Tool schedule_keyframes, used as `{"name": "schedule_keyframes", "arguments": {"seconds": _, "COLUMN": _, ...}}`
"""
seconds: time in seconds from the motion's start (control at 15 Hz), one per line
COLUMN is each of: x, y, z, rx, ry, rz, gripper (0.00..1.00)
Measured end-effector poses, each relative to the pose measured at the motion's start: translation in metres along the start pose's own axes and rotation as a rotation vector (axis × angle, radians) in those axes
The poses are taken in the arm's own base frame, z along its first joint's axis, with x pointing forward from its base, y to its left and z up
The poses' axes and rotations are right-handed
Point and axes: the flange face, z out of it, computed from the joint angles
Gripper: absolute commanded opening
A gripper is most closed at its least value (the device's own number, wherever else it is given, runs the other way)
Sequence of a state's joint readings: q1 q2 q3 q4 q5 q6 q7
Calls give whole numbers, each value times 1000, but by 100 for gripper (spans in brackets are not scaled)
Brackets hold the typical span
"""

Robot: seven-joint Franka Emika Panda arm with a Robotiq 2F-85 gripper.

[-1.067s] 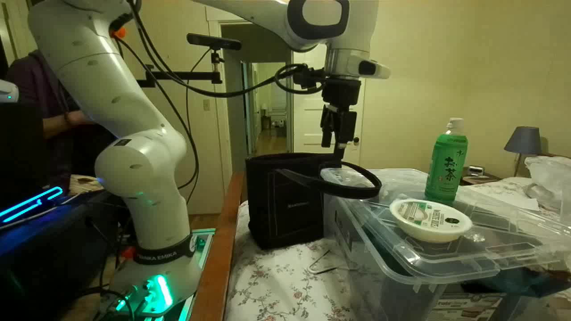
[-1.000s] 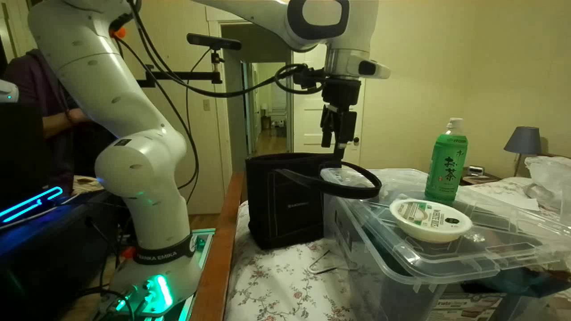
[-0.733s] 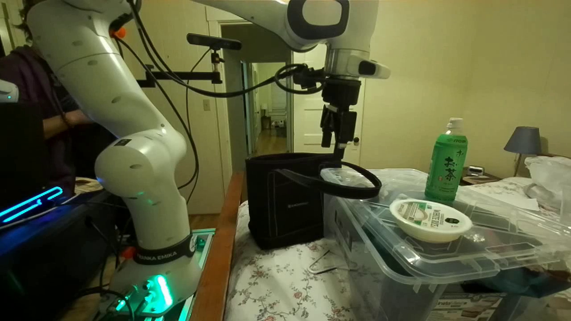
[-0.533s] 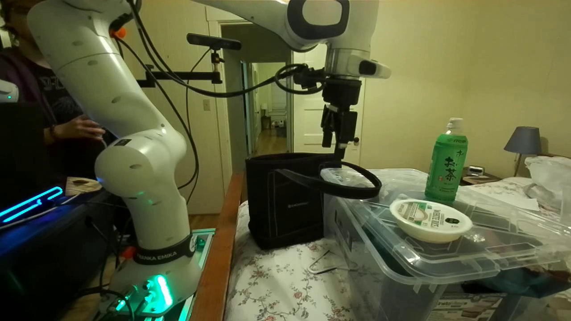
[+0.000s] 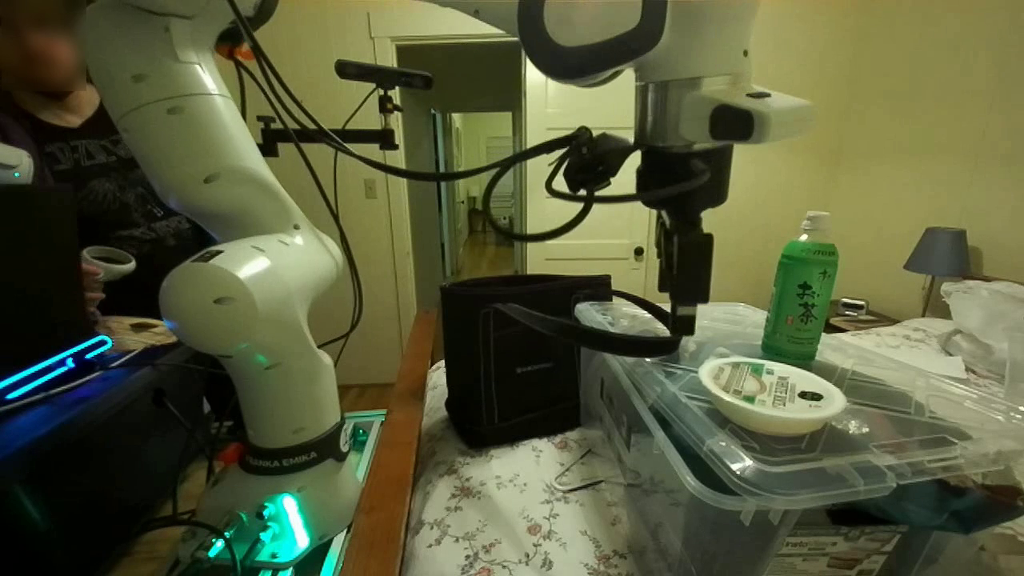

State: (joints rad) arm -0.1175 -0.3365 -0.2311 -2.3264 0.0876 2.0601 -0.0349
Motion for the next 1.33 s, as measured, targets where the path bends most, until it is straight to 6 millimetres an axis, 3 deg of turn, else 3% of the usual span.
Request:
{"name": "schedule_keyframes", "arguments": {"seconds": 0.33, "x": -5, "y": 109, "z": 32, "rx": 4, "ry": -32, "rz": 247, "gripper": 100}}
{"name": "schedule_keyframes", "arguments": {"seconds": 0.73, "x": -48, "y": 214, "z": 93, "rx": 46, "ry": -45, "rz": 573, "gripper": 100}}
{"name": "schedule_keyframes", "arguments": {"seconds": 0.93, "x": -60, "y": 234, "z": 114, "rx": 47, "ry": -57, "rz": 643, "gripper": 100}}
{"name": "schedule_keyframes", "arguments": {"seconds": 1.33, "x": -57, "y": 234, "z": 115, "rx": 47, "ry": -44, "rz": 645, "gripper": 100}}
